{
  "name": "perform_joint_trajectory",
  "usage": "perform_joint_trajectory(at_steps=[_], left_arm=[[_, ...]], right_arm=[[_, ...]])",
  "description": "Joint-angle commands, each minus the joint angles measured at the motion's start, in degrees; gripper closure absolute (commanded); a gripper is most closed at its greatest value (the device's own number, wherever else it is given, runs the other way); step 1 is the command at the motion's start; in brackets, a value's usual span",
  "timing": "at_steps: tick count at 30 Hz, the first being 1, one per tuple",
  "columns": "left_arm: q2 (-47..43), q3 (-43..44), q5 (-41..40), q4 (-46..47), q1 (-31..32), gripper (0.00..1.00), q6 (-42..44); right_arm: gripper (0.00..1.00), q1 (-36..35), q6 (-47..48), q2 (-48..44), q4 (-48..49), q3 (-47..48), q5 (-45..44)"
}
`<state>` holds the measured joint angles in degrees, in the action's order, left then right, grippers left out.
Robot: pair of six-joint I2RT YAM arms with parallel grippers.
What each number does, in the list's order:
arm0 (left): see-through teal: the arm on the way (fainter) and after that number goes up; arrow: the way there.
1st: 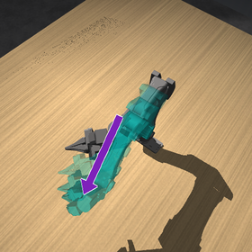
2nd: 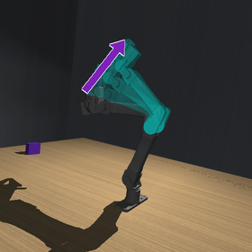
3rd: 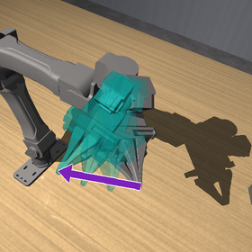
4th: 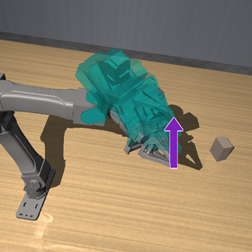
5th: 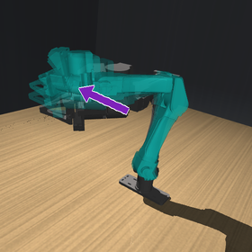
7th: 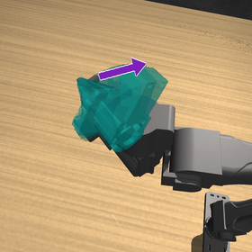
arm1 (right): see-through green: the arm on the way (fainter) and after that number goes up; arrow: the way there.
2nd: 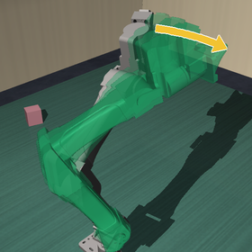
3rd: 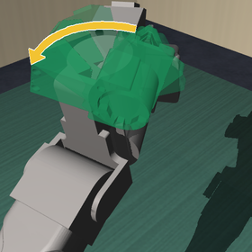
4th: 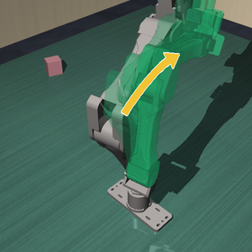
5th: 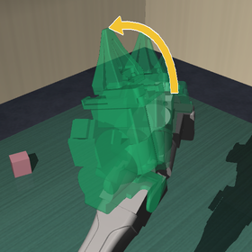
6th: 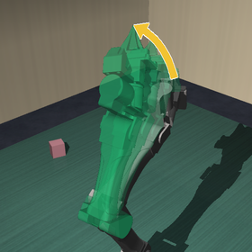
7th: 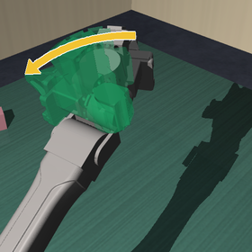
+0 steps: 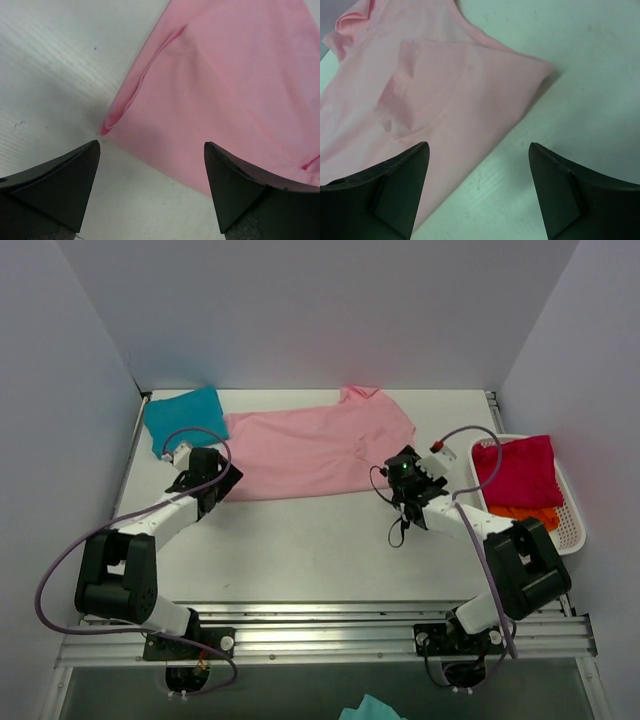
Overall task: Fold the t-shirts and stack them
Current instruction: Fold the tshirt
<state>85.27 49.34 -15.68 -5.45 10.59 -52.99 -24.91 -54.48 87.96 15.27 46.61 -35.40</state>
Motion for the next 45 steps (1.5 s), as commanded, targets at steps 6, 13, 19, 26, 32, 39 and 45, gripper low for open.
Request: perform_joint_trajectory(at_steps=[6,13,19,26,32,39,45], left_arm=[[-0.11,-8.11,-0.49,6.49,3.21,0.06,-5.63],[3.31,-8.3,-1.98,8.97,4.0,0.05,-6.25],[6.48,-6.37,-3.48,9.41,4.0,0.02,-6.33],[9.82,-3.91,-4.27,9.59,4.0,0.12,-6.25],[12.72,-1.88,-4.71,9.58,3.65,0.48,-5.81],[13.52,-0.65,-5.41,8.18,3.12,0.92,-5.81],[11.06,-2.05,-6.2,6.6,3.12,0.98,-6.25]], right_arm=[[0.23,0.47,-3.79,-8.25,6.34,-13.56,-0.29],[0.23,3.46,-1.78,-2.81,11.62,-13.83,0.85],[0.23,7.06,-0.72,5.1,16.63,-10.67,3.75],[0.26,8.47,-0.1,16.61,20.5,-4.34,7.09],[0.43,9.35,-0.01,21.46,20.24,0.23,8.41],[0.92,9.96,-0.8,19.1,19.1,-2.66,7.89],[1.0,9.96,-2.83,15.06,13.39,-4.68,5.61]])
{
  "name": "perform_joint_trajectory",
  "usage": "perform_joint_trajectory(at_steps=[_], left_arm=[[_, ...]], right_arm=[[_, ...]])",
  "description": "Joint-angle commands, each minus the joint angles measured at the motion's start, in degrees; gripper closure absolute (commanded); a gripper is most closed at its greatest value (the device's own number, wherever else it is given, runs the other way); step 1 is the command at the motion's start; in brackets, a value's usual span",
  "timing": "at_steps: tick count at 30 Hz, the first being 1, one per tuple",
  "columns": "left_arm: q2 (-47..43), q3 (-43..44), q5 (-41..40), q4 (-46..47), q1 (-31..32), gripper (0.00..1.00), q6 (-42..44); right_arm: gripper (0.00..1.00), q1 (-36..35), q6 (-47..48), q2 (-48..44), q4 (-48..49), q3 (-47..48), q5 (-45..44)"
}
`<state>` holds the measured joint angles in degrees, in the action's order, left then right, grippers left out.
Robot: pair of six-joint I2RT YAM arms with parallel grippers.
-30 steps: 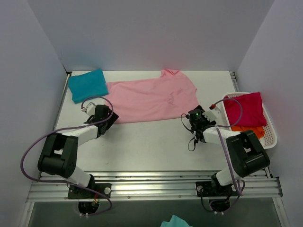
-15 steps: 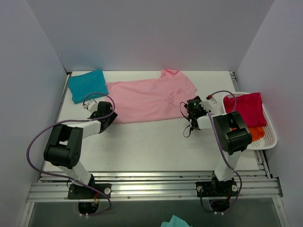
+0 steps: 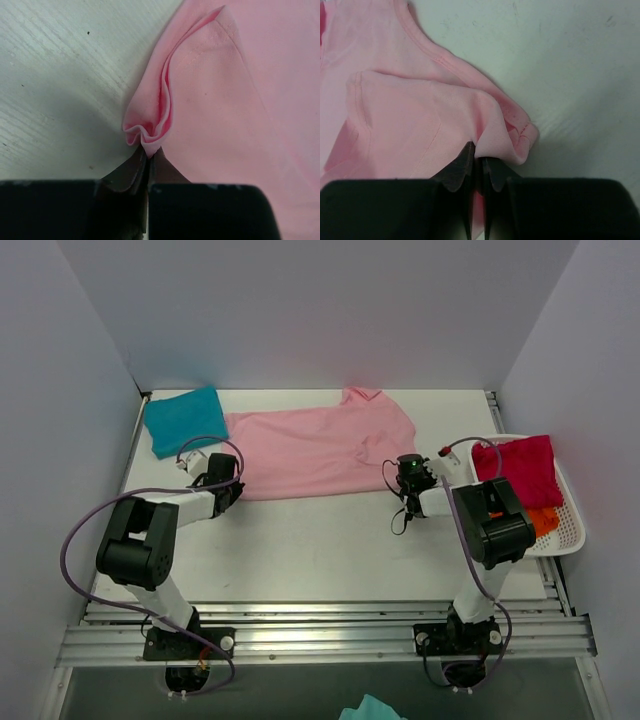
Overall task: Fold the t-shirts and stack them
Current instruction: Fold the tshirt
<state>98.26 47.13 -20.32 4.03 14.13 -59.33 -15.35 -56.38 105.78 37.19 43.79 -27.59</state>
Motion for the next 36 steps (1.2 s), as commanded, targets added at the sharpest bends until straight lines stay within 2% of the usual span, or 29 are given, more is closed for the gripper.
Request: perform_joint_trajectory(at_steps=[1,13,19,25,28,30,31,32,34,35,36], left_arm=[[-2.97,-0.2,-1.74,-3.5,-0.33,0.98,0.09],[-17.83,-11.09,-2.53,-8.68,1.77,0.98,-2.37],[-26.88,-16.53,-3.85,-12.9,4.94,0.98,-4.74],[-38.12,-21.38,-4.99,-18.26,8.28,0.98,-7.99],[-45.15,-23.4,-6.4,-22.74,9.42,0.96,-9.31],[-49.73,-24.98,-6.84,-24.94,9.95,0.75,-10.1],[-51.13,-25.33,-6.76,-25.47,10.21,0.6,-10.19],[-53.5,-25.69,-6.58,-26.17,10.39,0.32,-10.28],[-55.45,-25.86,-6.58,-28.89,10.65,0.12,-10.54],[-57.11,-25.78,-6.49,-30.82,10.65,0.06,-10.63],[-57.82,-25.43,-6.4,-31.71,10.74,0.06,-10.63]], right_arm=[[1.0,0.41,-1.53,-3.38,-9.23,-2.65,-2.29],[1.0,-1.17,-5.67,-18.4,-22.5,-11.18,-4.22],[1.0,-2.31,-6.99,-29.82,-28.91,-17.06,-5.45],[0.97,-5.91,-10.31,-41.25,-35.5,-19.36,-5.53],[0.91,-7.93,-11.82,-43.8,-39.01,-19.97,-6.68],[0.66,-8.55,-13.14,-44.86,-40.08,-20.32,-7.29],[0.48,-9.07,-13.58,-45.74,-41.57,-20.32,-7.56],[0.4,-9.25,-14.19,-46.18,-42.45,-20.32,-7.91],[0.25,-9.6,-14.55,-47.85,-44.92,-20.32,-8.26],[0.23,-9.61,-15.16,-48.64,-45.79,-20.32,-8.35],[0.22,-9.78,-15.42,-49.52,-47.37,-20.24,-8.09]])
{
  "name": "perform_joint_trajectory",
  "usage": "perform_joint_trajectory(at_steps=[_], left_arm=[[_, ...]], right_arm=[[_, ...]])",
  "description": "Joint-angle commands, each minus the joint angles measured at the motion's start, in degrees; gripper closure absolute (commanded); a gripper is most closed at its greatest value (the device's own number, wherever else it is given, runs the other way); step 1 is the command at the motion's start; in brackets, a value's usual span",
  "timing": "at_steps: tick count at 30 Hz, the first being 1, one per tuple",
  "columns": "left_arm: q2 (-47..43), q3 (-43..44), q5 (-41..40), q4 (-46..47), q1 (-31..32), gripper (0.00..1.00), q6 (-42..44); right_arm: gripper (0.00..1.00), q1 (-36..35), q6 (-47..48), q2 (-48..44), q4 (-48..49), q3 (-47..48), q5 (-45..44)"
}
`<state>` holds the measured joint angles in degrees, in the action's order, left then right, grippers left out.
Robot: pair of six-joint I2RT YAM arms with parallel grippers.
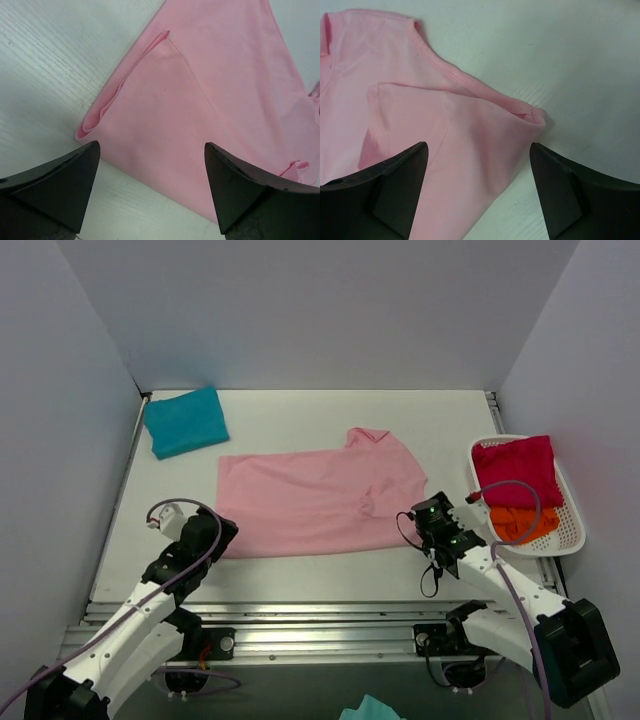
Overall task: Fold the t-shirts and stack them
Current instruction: Fold the tshirt
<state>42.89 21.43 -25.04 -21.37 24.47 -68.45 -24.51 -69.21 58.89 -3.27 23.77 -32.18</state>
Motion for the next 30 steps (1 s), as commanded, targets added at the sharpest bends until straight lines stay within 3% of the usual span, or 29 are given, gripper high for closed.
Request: perform_joint_trajectory(at_steps=[1,7,12,14,15,18,20,25,28,30], left_arm=[[-3.16,0.45,-1.42,-7.28,0.49,0.06,-1.52],[-7.65,3.08,-1.41,-11.06,0.75,0.06,-0.82],[-3.71,8.97,-5.46,-7.12,0.58,0.06,2.78],[0.84,13.43,-6.16,-2.66,0.32,0.06,6.2],[2.62,14.94,-6.43,-0.8,0.06,0.06,7.61],[10.61,21.97,-7.39,4.74,-1.17,0.06,12.27],[17.61,25.31,-6.61,9.82,-2.84,0.06,16.4],[34.68,40.3,6.71,15.47,-12.93,0.06,24.57],[48.99,51.2,11.75,15.04,-15.5,0.06,29.4],[53.5,55.54,12.73,14.51,-15.94,0.06,30.65]], right_arm=[[0.21,-0.89,-2.51,-4.64,-7.28,-0.39,-3.24],[0.21,-1.33,-2.51,-11.42,-13.16,2.24,-4.11],[0.21,-1.33,0.38,-11.18,-11.09,9.62,-7.1],[0.21,-1.24,5.9,-6.79,-6.69,12.34,-6.49],[0.21,-1.24,8.97,-5.03,0.12,14.88,-5.53],[0.21,-0.1,16.81,8.37,8.59,23.64,-2.01],[0.21,1.56,20.76,14.29,10.12,29.11,0.35],[0.21,8.68,23.85,31.67,15.83,43.6,9.66],[0.22,9.83,26.4,41.19,15.66,50.56,12.57],[0.22,10.1,27.19,47.07,15.13,56.11,13.72]])
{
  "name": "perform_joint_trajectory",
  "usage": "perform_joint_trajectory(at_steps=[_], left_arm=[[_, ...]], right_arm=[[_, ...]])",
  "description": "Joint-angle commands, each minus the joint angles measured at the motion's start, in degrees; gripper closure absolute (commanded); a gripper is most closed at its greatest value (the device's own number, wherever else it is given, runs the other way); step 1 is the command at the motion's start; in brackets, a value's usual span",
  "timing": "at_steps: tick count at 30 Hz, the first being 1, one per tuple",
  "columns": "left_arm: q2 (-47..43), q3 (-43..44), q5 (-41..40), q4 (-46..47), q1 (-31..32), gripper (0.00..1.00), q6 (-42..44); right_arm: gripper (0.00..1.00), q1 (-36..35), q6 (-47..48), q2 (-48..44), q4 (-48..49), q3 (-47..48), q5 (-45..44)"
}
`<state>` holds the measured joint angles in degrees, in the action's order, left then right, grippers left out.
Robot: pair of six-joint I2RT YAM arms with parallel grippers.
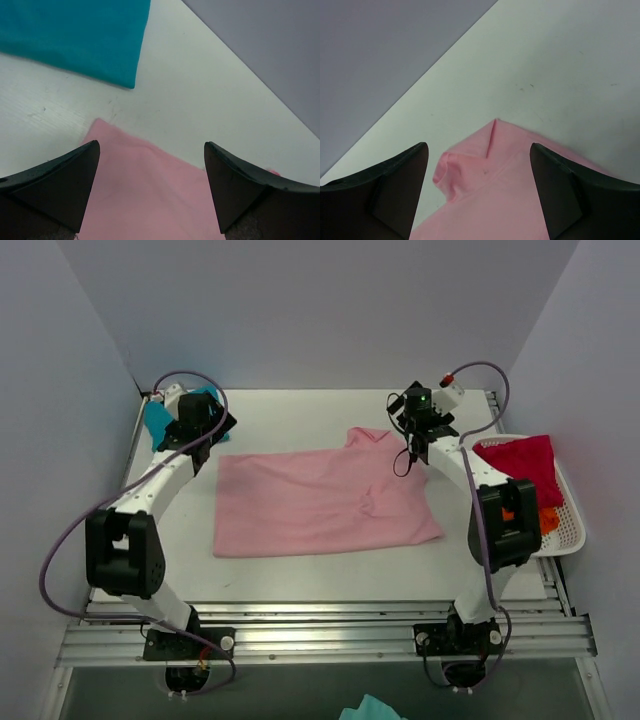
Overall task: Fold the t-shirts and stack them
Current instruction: Fold the tshirt
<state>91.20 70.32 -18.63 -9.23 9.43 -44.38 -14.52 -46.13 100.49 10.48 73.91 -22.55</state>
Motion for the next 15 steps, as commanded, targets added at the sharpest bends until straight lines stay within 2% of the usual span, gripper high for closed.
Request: perform_joint_trajectory(at_steps=[1,6,9,15], left_arm=[[9.05,9.8,8.07,2.73,-1.43,0.06,7.11],[16.72,16.15,11.25,4.14,-1.87,0.06,7.29],[19.1,18.0,12.04,4.49,-1.87,0.06,7.47],[20.95,18.01,12.83,5.46,-1.96,0.06,8.25]], right_arm=[[0.22,0.2,4.29,7.07,1.73,7.29,5.48],[0.23,-0.59,3.68,17.7,0.77,17.64,9.97],[0.23,-2.34,4.38,20.88,-1.07,22.23,9.54],[0.23,-2.88,3.5,24.22,-1.16,23.56,9.19]])
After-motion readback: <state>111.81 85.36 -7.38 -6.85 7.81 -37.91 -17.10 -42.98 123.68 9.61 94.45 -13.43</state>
